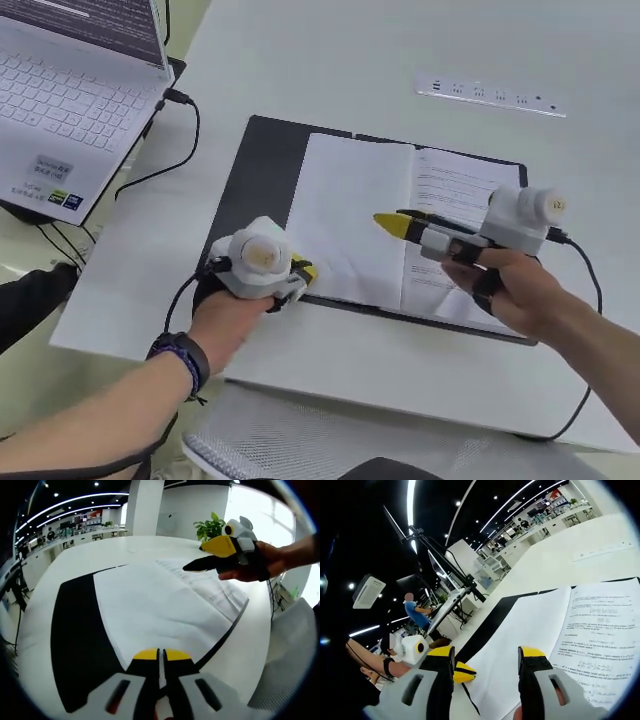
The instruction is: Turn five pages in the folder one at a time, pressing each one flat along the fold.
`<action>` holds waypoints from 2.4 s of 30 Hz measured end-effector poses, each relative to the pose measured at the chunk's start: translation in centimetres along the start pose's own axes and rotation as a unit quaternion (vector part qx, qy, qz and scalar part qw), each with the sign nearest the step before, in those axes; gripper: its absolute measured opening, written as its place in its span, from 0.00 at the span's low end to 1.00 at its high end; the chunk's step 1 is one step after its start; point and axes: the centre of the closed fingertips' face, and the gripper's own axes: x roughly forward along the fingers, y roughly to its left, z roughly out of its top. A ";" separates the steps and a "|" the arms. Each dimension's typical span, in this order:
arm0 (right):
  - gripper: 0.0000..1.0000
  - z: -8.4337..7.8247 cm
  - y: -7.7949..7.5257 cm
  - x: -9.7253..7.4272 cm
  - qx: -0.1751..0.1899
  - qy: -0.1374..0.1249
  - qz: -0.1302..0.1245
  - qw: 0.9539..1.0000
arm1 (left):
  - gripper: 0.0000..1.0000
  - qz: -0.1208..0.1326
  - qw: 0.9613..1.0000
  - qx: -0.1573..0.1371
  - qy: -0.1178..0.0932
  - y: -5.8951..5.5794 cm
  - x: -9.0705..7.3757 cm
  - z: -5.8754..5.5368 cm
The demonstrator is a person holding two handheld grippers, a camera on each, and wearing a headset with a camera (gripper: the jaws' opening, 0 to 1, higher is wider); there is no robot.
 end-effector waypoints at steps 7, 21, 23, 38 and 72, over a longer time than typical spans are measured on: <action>0.49 0.0 -0.5 -0.3 -0.003 0.003 -0.003 1.000 | 0.00 0.023 0.999 0.020 -0.012 -0.1 -0.1 0.2; 0.44 0.2 -1.5 0.4 -0.006 0.007 -0.010 1.000 | 0.00 0.026 1.000 0.004 -0.016 0.0 0.0 0.3; 0.43 0.3 -1.8 0.6 -0.004 0.005 -0.013 1.000 | 0.00 0.028 0.999 0.005 -0.015 0.0 0.0 0.3; 0.34 0.7 -4.8 1.6 -0.003 0.004 -0.038 0.999 | 0.00 0.041 0.998 -0.010 -0.036 0.2 0.0 0.3; 0.00 1.9 -9.5 3.0 -0.001 -0.039 -0.050 0.998 | 0.00 0.034 0.999 -0.021 -0.034 0.4 0.3 0.2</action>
